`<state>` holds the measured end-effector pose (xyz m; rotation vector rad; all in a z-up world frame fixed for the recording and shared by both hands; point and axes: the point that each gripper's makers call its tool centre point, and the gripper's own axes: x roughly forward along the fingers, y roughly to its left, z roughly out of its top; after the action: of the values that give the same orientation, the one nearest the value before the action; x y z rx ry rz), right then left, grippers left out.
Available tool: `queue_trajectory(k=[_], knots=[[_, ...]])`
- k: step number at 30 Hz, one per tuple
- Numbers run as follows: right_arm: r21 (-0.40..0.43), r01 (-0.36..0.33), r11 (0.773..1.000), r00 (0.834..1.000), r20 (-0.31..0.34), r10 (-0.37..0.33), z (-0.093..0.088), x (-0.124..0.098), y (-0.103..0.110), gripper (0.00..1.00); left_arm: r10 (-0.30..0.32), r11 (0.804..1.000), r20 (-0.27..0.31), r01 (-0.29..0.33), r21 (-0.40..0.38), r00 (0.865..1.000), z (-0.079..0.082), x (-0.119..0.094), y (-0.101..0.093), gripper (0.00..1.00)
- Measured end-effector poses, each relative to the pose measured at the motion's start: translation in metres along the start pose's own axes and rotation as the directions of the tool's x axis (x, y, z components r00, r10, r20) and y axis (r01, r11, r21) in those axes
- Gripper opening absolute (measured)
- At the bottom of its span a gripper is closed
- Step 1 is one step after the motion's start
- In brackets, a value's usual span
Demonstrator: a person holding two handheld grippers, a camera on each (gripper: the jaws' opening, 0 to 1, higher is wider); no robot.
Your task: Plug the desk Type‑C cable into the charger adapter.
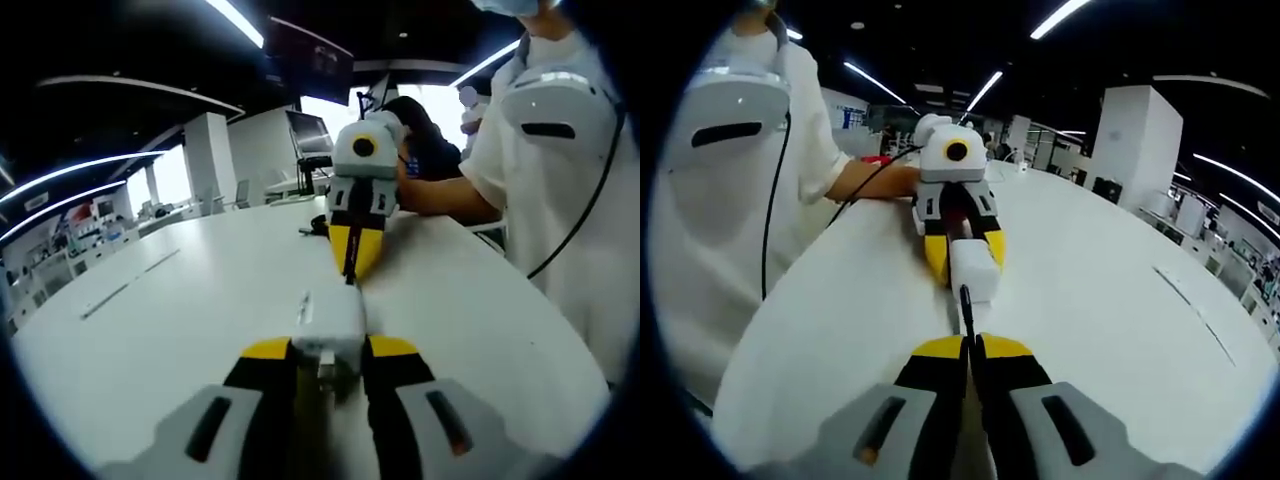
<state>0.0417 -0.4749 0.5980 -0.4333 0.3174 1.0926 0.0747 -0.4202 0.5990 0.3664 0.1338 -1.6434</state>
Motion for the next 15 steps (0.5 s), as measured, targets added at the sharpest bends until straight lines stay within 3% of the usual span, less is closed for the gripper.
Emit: queue_trajectory(k=[15], knots=[[-0.008,-0.014,1.0,1.0,0.017,0.014,0.0046,0.004,0.0045,0.03,-0.008,1.0,0.003,0.008,0.001,1.0,0.0011,0.0029,-0.0028,0.26]])
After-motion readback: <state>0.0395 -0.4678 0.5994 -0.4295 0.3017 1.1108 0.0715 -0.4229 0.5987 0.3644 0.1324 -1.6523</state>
